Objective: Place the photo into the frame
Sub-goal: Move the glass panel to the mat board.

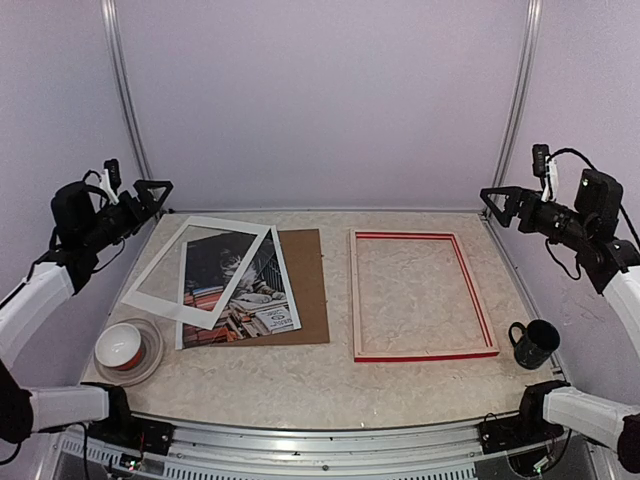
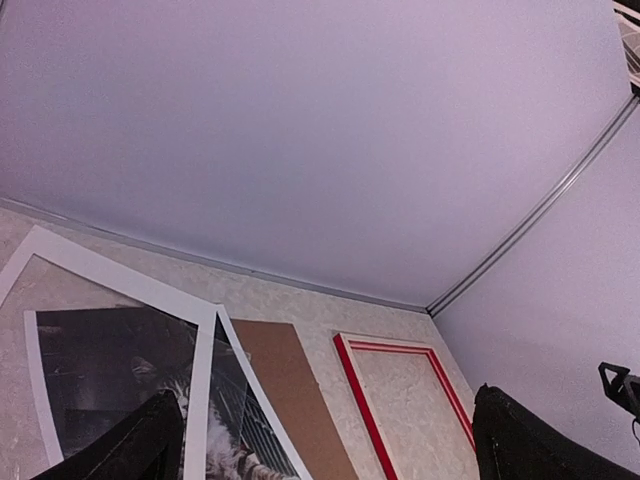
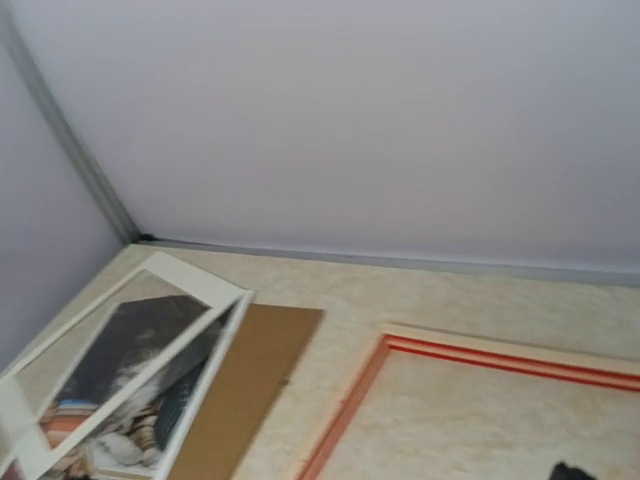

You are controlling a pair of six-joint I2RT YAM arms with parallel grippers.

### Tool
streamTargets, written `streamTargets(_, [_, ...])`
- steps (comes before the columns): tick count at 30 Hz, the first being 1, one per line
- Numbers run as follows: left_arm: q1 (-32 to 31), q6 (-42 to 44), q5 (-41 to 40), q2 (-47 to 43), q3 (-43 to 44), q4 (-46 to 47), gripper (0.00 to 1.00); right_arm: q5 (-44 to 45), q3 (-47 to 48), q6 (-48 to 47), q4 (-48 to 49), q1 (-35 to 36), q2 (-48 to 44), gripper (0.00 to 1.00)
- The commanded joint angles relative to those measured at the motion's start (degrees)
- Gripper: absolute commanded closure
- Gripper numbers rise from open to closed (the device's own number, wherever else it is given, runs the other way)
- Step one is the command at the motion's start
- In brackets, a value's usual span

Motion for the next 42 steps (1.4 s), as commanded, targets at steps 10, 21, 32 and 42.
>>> streamTargets(10, [4.3, -10.1, -5.2, -0.1, -1.0, -1.5, 0.00, 14.4, 0.4, 0.6, -4.0, 0.3, -7.0, 0.00])
streamTargets(21, [-12.4, 3.8, -16.2, 8.3, 9.7, -12.0, 0.00, 15.3, 1.4, 2.2, -8.9, 0.4, 0.6, 0.00])
streamTargets(32, [-26.4, 13.7, -42.9, 21.5, 24.4, -32.4, 0.00, 13.8, 0.2, 2.4, -10.6, 0.4, 4.5, 0.00])
streamTargets(42, [-32.8, 12.4, -50.9, 32.0, 26.8, -34.3, 0.00, 15.4, -1.0, 3.2, -11.5, 0.4, 5.8, 0.00])
